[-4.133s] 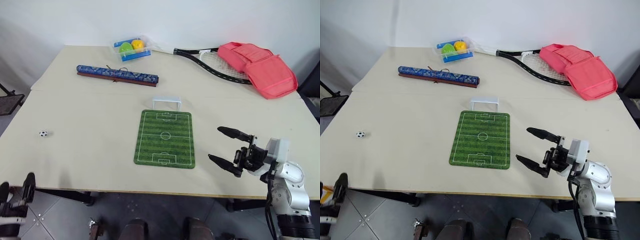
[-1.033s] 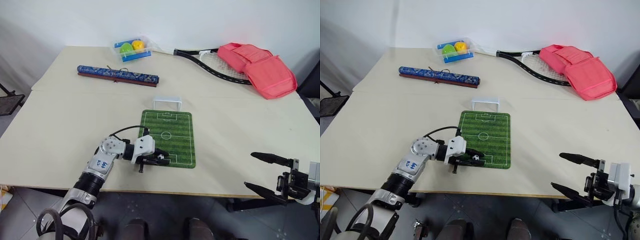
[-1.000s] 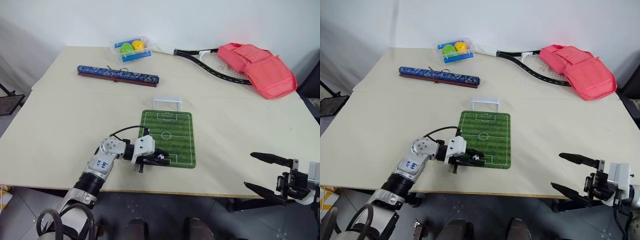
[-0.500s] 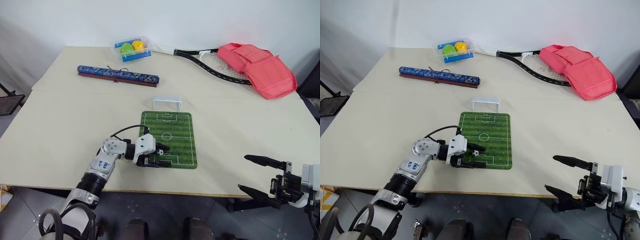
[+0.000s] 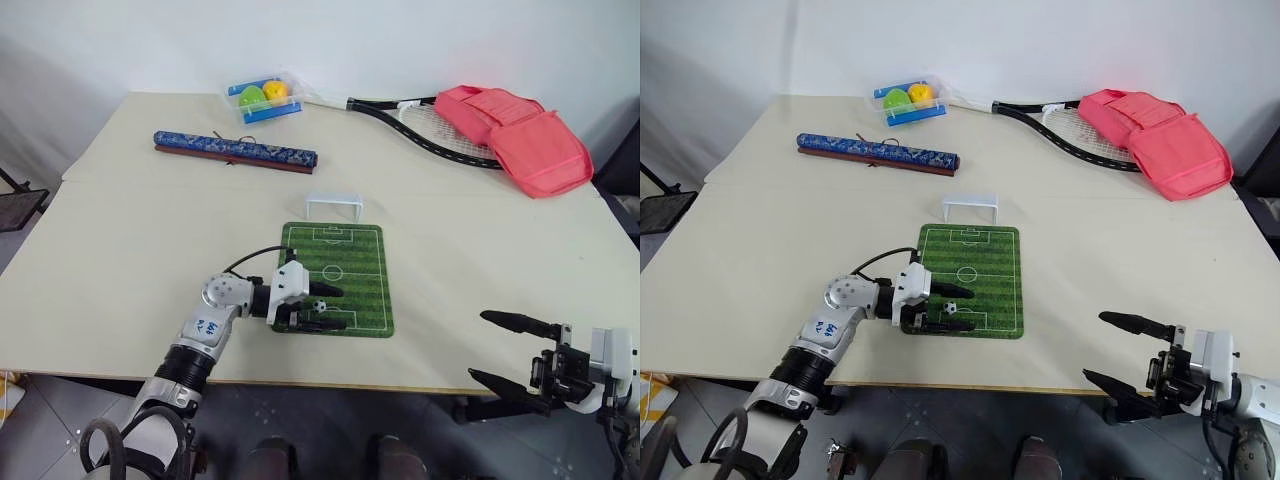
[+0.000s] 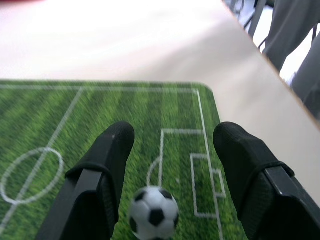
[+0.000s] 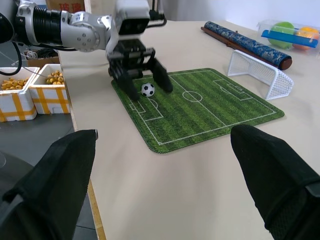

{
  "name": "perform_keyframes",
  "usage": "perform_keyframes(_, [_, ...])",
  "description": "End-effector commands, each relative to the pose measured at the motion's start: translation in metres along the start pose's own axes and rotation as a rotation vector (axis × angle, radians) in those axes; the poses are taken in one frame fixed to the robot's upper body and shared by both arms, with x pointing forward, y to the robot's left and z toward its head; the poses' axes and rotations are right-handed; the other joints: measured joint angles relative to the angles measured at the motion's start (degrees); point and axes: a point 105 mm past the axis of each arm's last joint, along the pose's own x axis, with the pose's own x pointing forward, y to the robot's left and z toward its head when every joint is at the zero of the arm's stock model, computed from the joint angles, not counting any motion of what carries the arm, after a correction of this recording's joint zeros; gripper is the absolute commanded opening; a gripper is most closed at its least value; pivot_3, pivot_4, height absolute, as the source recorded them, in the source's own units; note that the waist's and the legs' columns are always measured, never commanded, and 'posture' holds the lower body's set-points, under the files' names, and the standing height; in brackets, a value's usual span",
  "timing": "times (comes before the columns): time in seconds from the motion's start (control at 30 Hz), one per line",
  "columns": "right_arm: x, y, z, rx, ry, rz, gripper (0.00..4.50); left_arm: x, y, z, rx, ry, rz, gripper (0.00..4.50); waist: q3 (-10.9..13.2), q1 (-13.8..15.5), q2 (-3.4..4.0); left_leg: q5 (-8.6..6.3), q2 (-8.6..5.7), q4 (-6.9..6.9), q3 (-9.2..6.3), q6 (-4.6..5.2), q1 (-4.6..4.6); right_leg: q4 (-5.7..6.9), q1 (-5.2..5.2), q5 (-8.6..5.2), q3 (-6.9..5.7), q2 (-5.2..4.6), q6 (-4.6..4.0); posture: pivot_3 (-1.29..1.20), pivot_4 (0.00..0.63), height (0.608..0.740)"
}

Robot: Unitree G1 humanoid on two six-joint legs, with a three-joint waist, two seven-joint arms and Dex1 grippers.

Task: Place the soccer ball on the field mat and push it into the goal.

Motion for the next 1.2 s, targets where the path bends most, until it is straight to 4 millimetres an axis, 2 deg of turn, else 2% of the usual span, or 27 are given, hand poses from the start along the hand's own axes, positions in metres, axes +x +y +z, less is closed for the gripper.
perform_keyframes(0.03, [-0.001,-0.002,0.003,-0.026,-0.015,0.003,4.5,-0.012,0.005,0.016,0.05,-0.045,0.031,3.01,0.0,0.0,0.0,0.0,0.0,0.0,0.0,0.0,0.0,0.0,0.0,0.0,0.0,0.0,0.0,0.0,0.15,0.74])
perform_keyframes(0.17, [0.0,-0.004,0.002,-0.03,-0.017,0.014,4.5,-0.034,0.0,0.029,0.065,-0.091,0.032,3.01,0.0,-0.1,0.0,0.0,0.0,0.0,0.0,0.0,0.0,0.0,0.0,0.0,0.0,0.0,0.0,0.0,0.15,0.74])
perform_keyframes(0.27, [-0.002,-0.01,0.005,-0.047,-0.026,0.025,4.5,-0.064,-0.011,0.039,0.093,-0.091,0.034,3.01,0.0,-0.3,0.02,0.0,0.03,0.0,0.0,0.0,0.01,0.02,-0.02,0.0,0.01,0.01,-0.01,0.0,0.15,0.74])
perform_keyframes(0.33, [-0.004,-0.016,0.011,-0.074,-0.046,0.027,4.5,-0.093,-0.02,0.039,0.083,-0.037,0.07,2.62,0.0,-0.5,0.05,0.0,0.05,0.0,0.01,-0.01,0.03,0.02,-0.02,0.01,0.03,0.01,-0.02,0.0,0.15,0.74])
perform_keyframes(0.37, [-0.004,-0.018,0.013,-0.083,-0.053,0.028,4.5,-0.1,-0.024,0.039,0.071,-0.021,0.076,2.48,0.0,-0.9,0.09,0.0,0.06,0.0,0.02,-0.01,0.03,0.01,-0.02,0.01,0.04,0.01,-0.02,0.0,0.15,0.74])
perform_keyframes(0.43, [-0.004,-0.021,0.017,-0.103,-0.068,0.05,4.5,-0.12,-0.036,0.031,0.02,0.024,0.122,1.86,0.1,-0.8,0.14,0.0,0.07,-0.01,0.0,-0.01,0.05,0.03,-0.02,0.01,0.05,0.01,-0.02,0.0,0.15,0.74])
perform_keyframes(0.57, [-0.004,-0.022,0.021,-0.123,-0.083,0.087,4.5,-0.139,-0.057,0.016,-0.065,0.069,0.182,0.59,0.1,-0.2,0.24,-0.02,0.07,-0.01,-0.01,0.02,0.04,0.01,-0.01,0.01,0.05,0.0,-0.02,0.0,0.15,0.74])
perform_keyframes(0.63, [-0.002,-0.02,0.022,-0.134,-0.093,0.12,4.5,-0.143,-0.076,-0.001,-0.119,0.093,0.199,0.04,0.1,0.1,0.25,-0.02,0.07,-0.01,-0.05,0.01,0.01,0.01,-0.01,0.01,0.03,0.0,-0.03,0.0,0.15,0.74])
perform_keyframes(0.7, [-0.001,-0.017,0.022,-0.139,-0.101,0.146,4.5,-0.142,-0.088,-0.01,-0.137,0.107,0.202,0.04,0.1,-0.1,0.3,-0.06,0.07,-0.01,0.0,0.02,0.04,-0.02,-0.01,0.02,0.06,0.0,-0.03,0.0,0.15,0.74])
perform_keyframes(0.8, [0.004,-0.009,0.019,-0.128,-0.103,0.193,4.5,-0.125,-0.096,-0.014,-0.146,0.072,0.213,0.04,0.1,0.0,0.3,-0.06,0.07,-0.01,-0.01,0.01,0.03,-0.02,-0.02,0.02,0.04,0.0,-0.03,0.0,0.15,0.74])
perform_keyframes(1.03, [-0.005,-0.011,0.006,-0.099,-0.069,0.16,4.5,-0.081,-0.072,-0.003,-0.084,0.008,0.204,0.04,0.1,0.0,0.34,-0.05,0.05,-0.01,0.01,0.0,0.04,0.01,-0.01,0.03,0.05,0.0,-0.05,0.0,0.15,0.74])
perform_keyframes(1.2, [-0.014,-0.007,-0.008,-0.067,-0.044,0.126,4.5,-0.055,-0.056,-0.009,-0.081,0.026,0.143,0.04,0.1,-0.1,0.38,-0.04,0.03,-0.01,0.04,0.01,0.04,0.01,-0.01,0.03,0.05,0.01,-0.05,0.0,0.15,0.74])
